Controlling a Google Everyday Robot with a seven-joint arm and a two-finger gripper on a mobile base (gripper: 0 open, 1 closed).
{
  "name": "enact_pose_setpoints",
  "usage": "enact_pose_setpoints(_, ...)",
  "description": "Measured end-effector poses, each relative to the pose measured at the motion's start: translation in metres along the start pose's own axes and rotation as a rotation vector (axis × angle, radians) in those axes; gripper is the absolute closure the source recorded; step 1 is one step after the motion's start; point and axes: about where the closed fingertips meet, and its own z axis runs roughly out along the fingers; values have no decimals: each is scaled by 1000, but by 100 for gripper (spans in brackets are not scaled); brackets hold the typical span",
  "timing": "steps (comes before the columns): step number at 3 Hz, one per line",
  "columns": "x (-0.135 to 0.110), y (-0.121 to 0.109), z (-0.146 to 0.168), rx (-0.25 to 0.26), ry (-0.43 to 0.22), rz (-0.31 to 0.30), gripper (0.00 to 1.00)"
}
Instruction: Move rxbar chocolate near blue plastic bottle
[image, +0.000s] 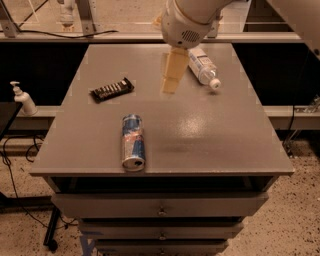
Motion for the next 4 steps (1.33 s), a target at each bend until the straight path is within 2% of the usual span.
enact_pose_setpoints(1, -21, -24, 37, 10, -29, 24, 0)
enact_pose_setpoints(2, -43, -46, 82, -9, -41, 54, 0)
enact_pose_setpoints(3, -56, -49, 132, -55, -44, 106, 0)
enact_pose_setpoints(4, -58, -47, 176, -103, -37, 164, 0)
